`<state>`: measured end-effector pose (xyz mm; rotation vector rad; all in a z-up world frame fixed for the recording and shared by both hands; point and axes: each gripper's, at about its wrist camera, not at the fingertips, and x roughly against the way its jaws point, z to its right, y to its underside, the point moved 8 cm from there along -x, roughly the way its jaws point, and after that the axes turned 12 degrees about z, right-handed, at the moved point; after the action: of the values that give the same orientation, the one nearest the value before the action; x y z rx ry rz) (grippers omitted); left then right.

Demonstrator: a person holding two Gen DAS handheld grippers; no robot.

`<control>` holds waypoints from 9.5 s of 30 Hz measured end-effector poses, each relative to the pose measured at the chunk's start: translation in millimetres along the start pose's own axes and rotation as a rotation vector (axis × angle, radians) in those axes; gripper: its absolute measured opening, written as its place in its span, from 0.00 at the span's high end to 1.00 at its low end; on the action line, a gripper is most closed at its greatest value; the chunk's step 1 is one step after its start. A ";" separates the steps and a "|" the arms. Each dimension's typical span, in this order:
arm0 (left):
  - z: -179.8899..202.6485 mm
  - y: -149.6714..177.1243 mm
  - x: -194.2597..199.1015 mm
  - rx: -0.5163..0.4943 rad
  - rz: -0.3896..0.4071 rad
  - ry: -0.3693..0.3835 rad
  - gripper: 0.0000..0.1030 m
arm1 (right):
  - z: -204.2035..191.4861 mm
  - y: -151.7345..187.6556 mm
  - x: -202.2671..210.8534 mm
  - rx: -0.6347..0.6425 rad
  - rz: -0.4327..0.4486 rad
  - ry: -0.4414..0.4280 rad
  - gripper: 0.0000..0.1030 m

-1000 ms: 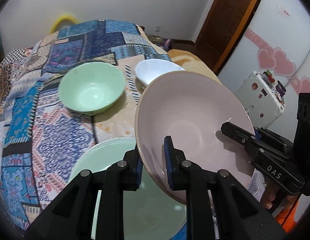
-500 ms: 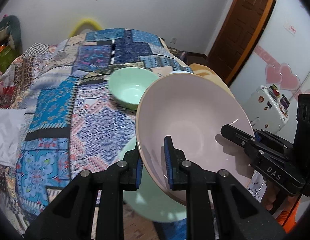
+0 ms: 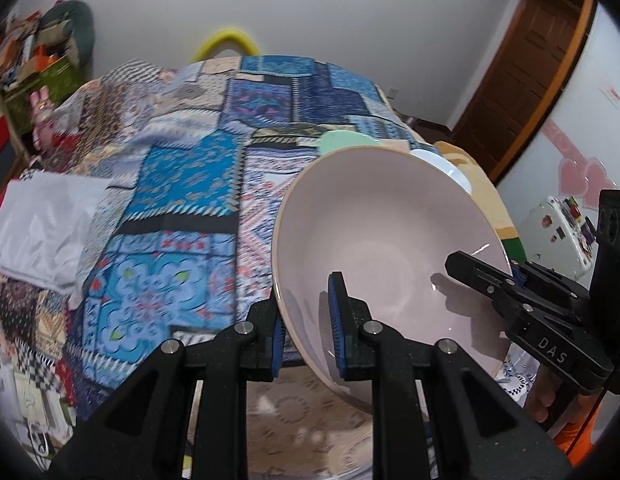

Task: Organize plates and bowls
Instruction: 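Carry the pale pink plate with the left gripper beside the plate stack, then lower the pale pink plate onto the cloth and open the left gripper, then grasp the rim of the light green bowl with the left gripper, then lift the light green bowl off the cloth with the left gripper, then carry the light green bowl with the left gripper over the pale pink plate, then lower the light green bowl onto the pale pink plate and open the left gripper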

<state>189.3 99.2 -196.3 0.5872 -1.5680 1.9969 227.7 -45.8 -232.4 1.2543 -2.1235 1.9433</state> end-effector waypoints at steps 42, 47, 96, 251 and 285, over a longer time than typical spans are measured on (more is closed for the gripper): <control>-136.3 70.1 -48.2 0.174 -0.140 -0.140 0.82 | -68.5 72.4 -106.6 0.051 -0.282 -0.106 0.80; -135.2 73.1 -48.6 0.160 -0.142 -0.143 0.81 | -67.5 74.9 -106.1 0.054 -0.292 -0.114 0.80; 5.1 -84.0 -71.8 -0.066 0.096 -0.086 0.07 | 111.1 -72.3 -24.1 0.012 0.049 0.142 0.35; -111.6 56.8 -30.0 0.107 -0.158 -0.192 0.85 | -72.0 44.9 -85.7 0.043 -0.266 -0.162 0.85; -111.0 61.0 -47.9 0.012 -0.180 -0.256 0.84 | -58.8 49.4 -81.0 0.034 -0.266 -0.179 0.82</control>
<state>185.2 189.0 -297.4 0.9854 -1.5853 1.8549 227.0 42.9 -300.1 1.6773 -1.8794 1.8242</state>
